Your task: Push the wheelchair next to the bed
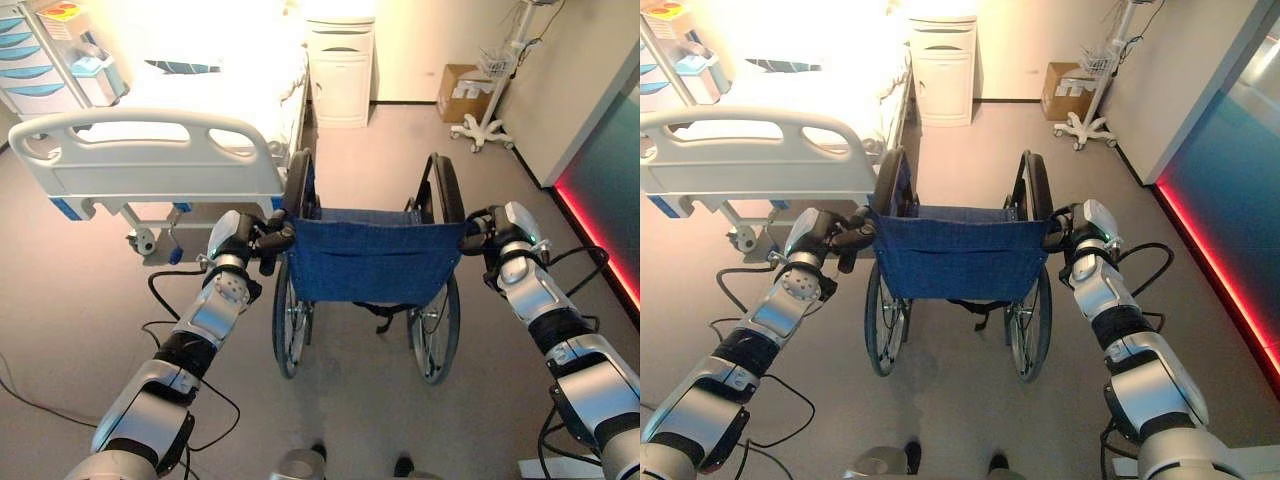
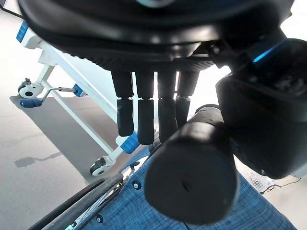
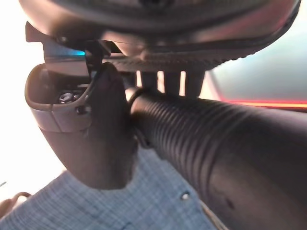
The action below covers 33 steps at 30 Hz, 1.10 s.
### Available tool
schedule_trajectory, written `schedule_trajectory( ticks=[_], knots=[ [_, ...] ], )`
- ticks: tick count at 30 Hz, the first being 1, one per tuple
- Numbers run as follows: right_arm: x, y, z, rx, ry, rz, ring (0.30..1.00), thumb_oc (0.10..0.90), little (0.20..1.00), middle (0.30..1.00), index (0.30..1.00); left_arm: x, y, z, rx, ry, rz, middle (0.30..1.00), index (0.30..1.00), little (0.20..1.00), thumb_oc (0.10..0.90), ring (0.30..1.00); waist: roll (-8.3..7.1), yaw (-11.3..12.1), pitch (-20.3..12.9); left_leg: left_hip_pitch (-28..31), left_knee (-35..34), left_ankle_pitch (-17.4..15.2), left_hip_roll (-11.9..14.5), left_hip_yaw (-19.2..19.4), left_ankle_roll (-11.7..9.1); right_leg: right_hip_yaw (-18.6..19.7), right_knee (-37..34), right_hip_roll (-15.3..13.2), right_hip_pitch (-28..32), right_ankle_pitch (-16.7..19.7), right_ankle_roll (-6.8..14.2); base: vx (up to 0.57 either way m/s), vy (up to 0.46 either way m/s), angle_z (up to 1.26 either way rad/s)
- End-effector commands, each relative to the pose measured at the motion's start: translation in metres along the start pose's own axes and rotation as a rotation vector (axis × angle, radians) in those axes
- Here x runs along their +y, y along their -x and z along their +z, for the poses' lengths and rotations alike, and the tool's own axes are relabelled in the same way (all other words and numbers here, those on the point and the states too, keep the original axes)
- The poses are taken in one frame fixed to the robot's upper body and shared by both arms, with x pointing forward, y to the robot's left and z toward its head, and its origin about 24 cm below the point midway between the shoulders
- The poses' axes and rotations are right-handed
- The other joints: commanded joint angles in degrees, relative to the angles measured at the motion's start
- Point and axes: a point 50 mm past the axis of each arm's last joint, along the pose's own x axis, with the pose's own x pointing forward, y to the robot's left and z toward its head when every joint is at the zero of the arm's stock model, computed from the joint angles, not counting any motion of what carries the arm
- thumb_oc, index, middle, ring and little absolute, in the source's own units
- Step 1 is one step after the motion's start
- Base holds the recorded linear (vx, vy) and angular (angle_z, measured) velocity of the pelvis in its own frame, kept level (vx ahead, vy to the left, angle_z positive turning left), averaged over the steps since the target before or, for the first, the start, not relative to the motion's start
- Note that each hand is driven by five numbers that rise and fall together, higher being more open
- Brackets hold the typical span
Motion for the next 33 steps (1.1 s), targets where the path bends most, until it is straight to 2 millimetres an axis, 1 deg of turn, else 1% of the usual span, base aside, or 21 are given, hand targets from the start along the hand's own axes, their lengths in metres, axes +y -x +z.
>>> schedule_trajectory(
  ticks=[1, 3, 5, 6, 7, 8, 9, 10, 11, 12, 14, 16, 18, 20, 22, 23, 24, 26, 28, 30, 33],
  knots=[
    [0.061, 0.014, 0.018, -0.087, -0.036, 0.303, 0.300, 0.400, 0.300, 0.300, 0.300, -0.096, 0.023, 0.009, 0.052, 0.066, -0.340, 0.300, 0.300, 0.300, 0.400, 0.300, -0.63, -3.0, -0.6, -10.3, -2.9, 8.4, -4.6, 4.1, 3.0, -5.9, 3.7, 7.3, 8.1, -1.2, -4.0, 0.10, 0.029, -0.09],
    [0.066, 0.013, 0.020, -0.090, -0.042, 0.301, 0.300, 0.400, 0.300, 0.300, 0.300, -0.096, 0.019, 0.016, 0.042, 0.066, -0.328, 0.300, 0.300, 0.300, 0.400, 0.300, -0.96, -2.8, -0.9, -10.0, -3.3, 8.1, -4.6, 3.7, 3.7, -6.4, 7.8, 6.5, 7.6, 0.0, -2.9, 0.14, 0.067, -0.12],
    [0.070, 0.014, 0.020, -0.092, -0.051, 0.303, 0.300, 0.400, 0.300, 0.300, 0.300, -0.096, 0.018, 0.021, 0.033, 0.057, -0.323, 0.300, 0.300, 0.300, 0.400, 0.300, -1.35, -2.8, -1.5, -10.0, -3.1, 7.6, -4.9, 3.1, 4.5, -5.5, 14.5, 6.1, 6.4, 3.5, -1.2, 0.11, 0.057, -0.21],
    [0.070, 0.014, 0.020, -0.092, -0.051, 0.303, 0.300, 0.400, 0.300, 0.300, 0.300, -0.096, 0.019, 0.021, 0.033, 0.057, -0.323, 0.300, 0.300, 0.300, 0.400, 0.300, -1.37, -2.8, -1.6, -10.1, -3.1, 7.6, -4.9, 3.2, 4.5, -5.5, 14.6, 6.1, 6.3, 3.5, -1.2, 0.15, 0.056, -0.17],
    [0.073, 0.017, 0.017, -0.099, -0.059, 0.309, 0.300, 0.400, 0.300, 0.300, 0.300, -0.096, 0.018, 0.024, 0.034, 0.058, -0.309, 0.300, 0.300, 0.300, 0.400, 0.300, -1.13, -3.8, -1.9, -9.3, -2.5, 6.7, -4.5, 3.0, 5.0, -4.4, 21.6, 6.4, 2.9, 6.5, 0.0, 0.20, 0.052, -0.33],
    [0.073, 0.019, 0.015, -0.101, -0.059, 0.316, 0.300, 0.400, 0.300, 0.300, 0.300, -0.096, 0.018, 0.025, 0.036, 0.064, -0.303, 0.300, 0.300, 0.300, 0.400, 0.300, -1.13, -4.4, -1.9, -8.6, -1.9, 5.9, -4.4, 2.8, 5.2, -4.4, 22.5, 5.7, 1.1, 7.4, 0.1, 0.27, 0.051, -0.29],
    [0.074, 0.019, 0.013, -0.102, -0.059, 0.320, 0.300, 0.400, 0.300, 0.300, 0.300, -0.095, 0.017, 0.026, 0.038, 0.068, -0.301, 0.300, 0.300, 0.300, 0.400, 0.300, -1.05, -4.8, -1.9, -8.0, -1.4, 5.4, -4.1, 2.6, 5.1, -4.4, 22.0, 4.8, -0.4, 8.1, 0.1, 0.30, -0.018, -0.19],
    [0.075, 0.020, 0.015, -0.109, -0.058, 0.321, 0.300, 0.400, 0.300, 0.300, 0.300, -0.094, 0.016, 0.028, 0.038, 0.074, -0.297, 0.300, 0.300, 0.300, 0.400, 0.300, -0.64, -6.0, -1.3, -5.6, -0.7, 4.0, -3.5, 1.6, 4.9, -4.8, 19.5, 2.4, -5.6, 9.6, -0.3, 0.25, -0.044, 0.08],
    [0.074, 0.020, 0.016, -0.111, -0.057, 0.321, 0.300, 0.400, 0.300, 0.300, 0.300, -0.094, 0.016, 0.028, 0.037, 0.076, -0.295, 0.300, 0.300, 0.300, 0.400, 0.300, -0.58, -6.3, -0.9, -4.8, -0.6, 3.4, -3.4, 1.2, 4.9, -5.0, 19.3, 1.8, -6.9, 10.1, -0.3, 0.28, -0.115, 0.00],
    [0.073, 0.019, 0.021, -0.120, -0.060, 0.313, 0.300, 0.400, 0.300, 0.300, 0.300, -0.092, 0.014, 0.032, 0.028, 0.079, -0.288, 0.300, 0.300, 0.300, 0.400, 0.300, -0.57, -7.5, 0.7, -2.9, 0.3, 1.3, -3.0, 0.0, 5.2, -4.4, 17.6, -0.1, -11.9, 12.7, -0.3, 0.20, -0.135, 0.00],
    [0.071, 0.018, 0.025, -0.123, -0.060, 0.298, 0.300, 0.400, 0.300, 0.300, 0.300, -0.089, 0.012, 0.038, 0.009, 0.079, -0.291, 0.300, 0.300, 0.300, 0.400, 0.300, -1.51, -8.5, 2.3, -1.6, 2.0, -1.5, -3.1, -1.0, 5.3, -3.6, 13.0, -2.6, -15.3, 15.8, 0.4, 0.26, -0.222, 0.27],
    [0.061, 0.014, 0.030, -0.112, -0.055, 0.267, 0.300, 0.400, 0.300, 0.300, 0.300, -0.087, 0.009, 0.047, -0.025, 0.074, -0.311, 0.300, 0.300, 0.300, 0.400, 0.300, -2.18, -9.7, 3.7, 1.0, 3.5, -5.0, -2.1, -3.0, 4.3, -3.5, -1.6, -5.5, -16.3, 15.3, 1.2, 0.41, -0.349, 0.66],
    [0.054, 0.012, 0.032, -0.090, -0.058, 0.251, 0.300, 0.400, 0.300, 0.300, 0.300, -0.089, 0.010, 0.051, -0.043, 0.063, -0.318, 0.300, 0.300, 0.300, 0.400, 0.300, -2.29, -10.0, 4.0, 2.5, 3.9, -6.5, -0.5, -3.3, 3.4, -3.6, -5.6, -6.0, -14.8, 15.3, 1.6, 0.31, -0.288, 0.67],
    [0.047, 0.010, 0.036, -0.043, -0.070, 0.245, 0.300, 0.400, 0.300, 0.300, 0.300, -0.092, 0.011, 0.054, -0.059, 0.034, -0.320, 0.300, 0.300, 0.300, 0.400, 0.300, -3.57, -10.2, 3.4, 4.2, 5.0, -8.6, 1.6, -2.8, 1.6, -5.2, -4.6, -6.7, -13.4, 15.6, 1.9, 0.28, -0.322, 0.58],
    [0.044, 0.008, 0.035, -0.019, -0.088, 0.258, 0.300, 0.400, 0.300, 0.300, 0.300, -0.096, 0.012, 0.053, -0.056, 0.016, -0.310, 0.300, 0.300, 0.300, 0.400, 0.300, -4.23, -10.8, 2.2, 5.1, 5.6, -8.7, 3.6, -2.2, 0.8, -5.1, -4.5, -5.4, -11.7, 13.8, 2.1, 0.36, -0.287, 0.29],
    [0.046, 0.009, 0.033, -0.009, -0.097, 0.274, 0.300, 0.400, 0.300, 0.300, 0.300, -0.097, 0.013, 0.051, -0.044, 0.024, -0.299, 0.300, 0.300, 0.300, 0.400, 0.300, -4.29, -11.2, 1.8, 5.4, 5.7, -8.6, 4.4, -1.8, 0.4, -4.8, -1.6, -5.1, -11.8, 13.1, 2.2, 0.42, -0.285, 0.24],
    [0.050, 0.010, 0.033, 0.002, -0.107, 0.290, 0.300, 0.400, 0.300, 0.300, 0.300, -0.097, 0.013, 0.049, -0.040, 0.024, -0.303, 0.300, 0.300, 0.300, 0.400, 0.300, -4.43, -11.7, 1.4, 6.4, 5.7, -8.8, 4.8, -1.9, 0.1, -3.3, 2.0, -4.6, -12.9, 13.4, 2.5, 0.29, -0.160, 0.27],
    [0.052, 0.012, 0.032, 0.002, -0.099, 0.290, 0.300, 0.400, 0.300, 0.300, 0.300, -0.094, 0.012, 0.050, -0.043, 0.015, -0.294, 0.300, 0.300, 0.300, 0.400, 0.300, -4.24, -11.9, 1.5, 7.5, 4.5, -7.8, 5.7, -1.0, -0.4, -4.4, 3.7, -4.7, -13.1, 13.3, 2.3, 0.16, -0.084, 0.22],
    [0.052, 0.012, 0.039, -0.004, -0.094, 0.278, 0.300, 0.400, 0.300, 0.300, 0.300, -0.079, 0.003, 0.064, -0.068, 0.037, -0.217, 0.300, 0.300, 0.300, 0.400, 0.300, -3.47, -13.4, 2.7, 7.2, 0.9, -4.3, 7.3, 1.4, -1.4, -4.7, 3.3, -3.4, -12.7, 12.5, 0.6, 0.11, -0.091, 0.13],
    [0.048, 0.009, 0.049, -0.030, -0.101, 0.250, 0.300, 0.400, 0.300, 0.300, 0.300, -0.066, -0.005, 0.077, -0.097, 0.057, -0.163, 0.300, 0.300, 0.300, 0.400, 0.300, -2.63, -13.9, 3.6, 6.5, -2.0, -2.3, 7.4, 1.6, -2.1, -5.2, 3.3, -2.6, -13.5, 11.9, 0.2, 0.00, -0.065, 0.07],
    [0.041, 0.005, 0.060, -0.058, -0.104, 0.227, 0.300, 0.400, 0.300, 0.300, 0.300, -0.052, -0.012, 0.084, -0.111, 0.075, -0.117, 0.300, 0.300, 0.300, 0.400, 0.300, -1.60, -14.5, 4.9, 5.9, -4.4, -0.7, 7.5, 1.8, -2.6, -5.6, 4.7, -2.3, -15.2, 11.3, 0.2, 0.02, -0.062, 0.08]
  ],
)
